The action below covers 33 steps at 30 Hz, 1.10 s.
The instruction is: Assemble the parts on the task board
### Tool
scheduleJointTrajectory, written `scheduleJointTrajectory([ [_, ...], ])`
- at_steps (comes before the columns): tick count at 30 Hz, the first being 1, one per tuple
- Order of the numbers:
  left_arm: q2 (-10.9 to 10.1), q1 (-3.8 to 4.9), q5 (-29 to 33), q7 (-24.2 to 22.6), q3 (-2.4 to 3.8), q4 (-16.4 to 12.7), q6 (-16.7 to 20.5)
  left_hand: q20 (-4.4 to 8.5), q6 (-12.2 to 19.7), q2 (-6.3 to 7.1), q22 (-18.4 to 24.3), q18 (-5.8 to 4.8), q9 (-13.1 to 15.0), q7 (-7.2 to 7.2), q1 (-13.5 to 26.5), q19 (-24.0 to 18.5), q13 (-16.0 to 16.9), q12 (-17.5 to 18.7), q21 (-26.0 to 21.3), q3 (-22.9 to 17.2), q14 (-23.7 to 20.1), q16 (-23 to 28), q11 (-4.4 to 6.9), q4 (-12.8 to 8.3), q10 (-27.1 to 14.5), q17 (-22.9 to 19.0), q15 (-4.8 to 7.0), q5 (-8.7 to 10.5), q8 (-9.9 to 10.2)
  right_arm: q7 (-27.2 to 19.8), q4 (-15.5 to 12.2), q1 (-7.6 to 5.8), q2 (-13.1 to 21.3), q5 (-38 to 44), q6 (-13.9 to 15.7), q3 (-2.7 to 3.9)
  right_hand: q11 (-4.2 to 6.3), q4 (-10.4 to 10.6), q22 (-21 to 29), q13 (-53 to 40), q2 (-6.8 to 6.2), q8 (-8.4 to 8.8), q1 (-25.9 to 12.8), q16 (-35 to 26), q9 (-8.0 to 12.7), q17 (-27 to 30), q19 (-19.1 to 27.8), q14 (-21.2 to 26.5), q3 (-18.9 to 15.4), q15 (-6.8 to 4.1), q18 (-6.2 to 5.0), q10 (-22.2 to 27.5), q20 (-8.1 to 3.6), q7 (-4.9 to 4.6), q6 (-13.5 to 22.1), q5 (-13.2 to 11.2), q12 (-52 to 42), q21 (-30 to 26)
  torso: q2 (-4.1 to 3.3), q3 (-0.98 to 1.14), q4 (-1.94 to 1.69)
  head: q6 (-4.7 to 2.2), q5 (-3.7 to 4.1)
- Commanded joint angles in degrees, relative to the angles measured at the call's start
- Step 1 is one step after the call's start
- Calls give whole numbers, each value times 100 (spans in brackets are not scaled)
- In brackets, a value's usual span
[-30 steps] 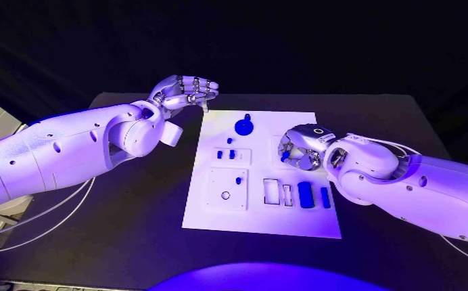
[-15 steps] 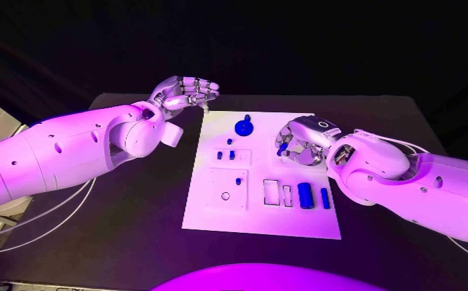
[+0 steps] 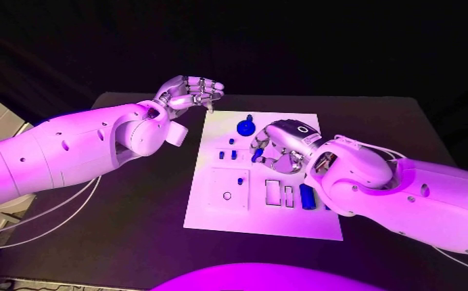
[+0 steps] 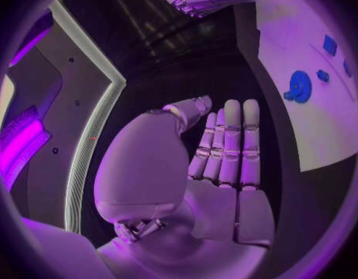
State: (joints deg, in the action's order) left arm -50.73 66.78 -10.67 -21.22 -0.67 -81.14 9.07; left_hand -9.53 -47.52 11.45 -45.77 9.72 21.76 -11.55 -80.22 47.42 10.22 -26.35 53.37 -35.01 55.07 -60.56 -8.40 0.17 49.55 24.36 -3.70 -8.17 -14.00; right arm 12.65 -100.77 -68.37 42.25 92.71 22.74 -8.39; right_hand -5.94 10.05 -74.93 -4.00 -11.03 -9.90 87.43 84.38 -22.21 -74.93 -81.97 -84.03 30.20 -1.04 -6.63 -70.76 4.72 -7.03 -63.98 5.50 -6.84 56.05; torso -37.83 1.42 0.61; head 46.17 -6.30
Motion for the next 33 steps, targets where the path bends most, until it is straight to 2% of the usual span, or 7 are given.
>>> scheduleJointTrajectory([
  [1,38,1,27,-33,5,4,-109,12,37,-37,9,84,-5,-6,28,35,-8,-18,-22,23,16,17,7,7,-44,-6,-31,-12,-25,-174,30,87,-177,73,101,-21,291,-21,-133,-150,24,-37,-13,40,-10,-86,-5,-315,37,-36,92,-333,-44,-15,-18,44,31,-11,12,-1,9,-20,-24],
  [5,73,-1,28,-11,4,20,-132,12,37,-37,9,84,-5,-6,28,35,-8,-18,-22,23,16,17,7,7,-44,-6,-31,-12,-25,-231,154,270,-493,136,86,-54,285,-42,-131,-151,18,-35,-30,41,-15,-88,-1,-315,54,-33,91,-326,-44,-21,-5,46,47,-24,11,-4,-6,-5,-82],
  [8,96,-2,29,20,3,40,-147,13,34,-36,12,86,-4,-3,15,38,-9,-23,-25,23,14,16,8,-1,-48,-6,-29,-11,-29,-260,245,383,-680,162,84,-77,281,-68,-130,-155,5,-34,-48,44,-21,-95,3,-316,70,-29,90,-322,-43,-25,8,43,63,-37,-1,3,-4,-9,-139],
  [13,119,-2,28,28,2,48,-159,13,36,-33,12,86,-5,-4,12,39,-10,-23,-26,24,14,16,8,-4,-52,-6,-29,-10,-29,-281,345,505,-862,190,59,-96,277,-89,-128,-157,-8,-32,-63,46,-25,-101,6,-317,80,-27,88,-318,-42,-30,20,44,75,-50,-7,-3,-4,0,-184],
  [20,125,-2,26,39,2,43,-151,13,36,-33,12,86,-5,-4,12,39,-10,-23,-26,24,14,16,8,-4,-52,-6,-29,-10,-29,-237,484,560,-995,220,-146,-129,276,-97,-128,-158,-11,-31,-70,48,-26,-106,7,-317,86,-25,88,-316,-42,-32,25,45,81,-52,-13,-4,-6,29,-226],
  [26,130,-2,21,76,1,40,-165,14,43,-33,14,86,-7,-5,4,42,-12,-25,-28,26,13,15,7,-9,-60,-5,-29,-9,-28,-230,532,598,-1030,271,-402,-147,267,-121,-131,-165,-34,-30,-133,49,-35,-107,12,-317,96,-17,88,-313,-36,-37,42,54,105,-62,-10,7,1,71,-255],
  [33,131,-2,11,112,1,42,-162,14,43,-33,14,86,-7,-5,4,42,-12,-25,-28,26,13,15,7,-9,-60,-5,-29,-9,-28,-182,538,616,-1033,310,-606,-152,270,-148,-137,-171,-32,-35,-144,53,-43,-117,11,-319,112,-18,89,-320,-35,-34,41,79,114,-55,-6,3,2,95,-252],
])
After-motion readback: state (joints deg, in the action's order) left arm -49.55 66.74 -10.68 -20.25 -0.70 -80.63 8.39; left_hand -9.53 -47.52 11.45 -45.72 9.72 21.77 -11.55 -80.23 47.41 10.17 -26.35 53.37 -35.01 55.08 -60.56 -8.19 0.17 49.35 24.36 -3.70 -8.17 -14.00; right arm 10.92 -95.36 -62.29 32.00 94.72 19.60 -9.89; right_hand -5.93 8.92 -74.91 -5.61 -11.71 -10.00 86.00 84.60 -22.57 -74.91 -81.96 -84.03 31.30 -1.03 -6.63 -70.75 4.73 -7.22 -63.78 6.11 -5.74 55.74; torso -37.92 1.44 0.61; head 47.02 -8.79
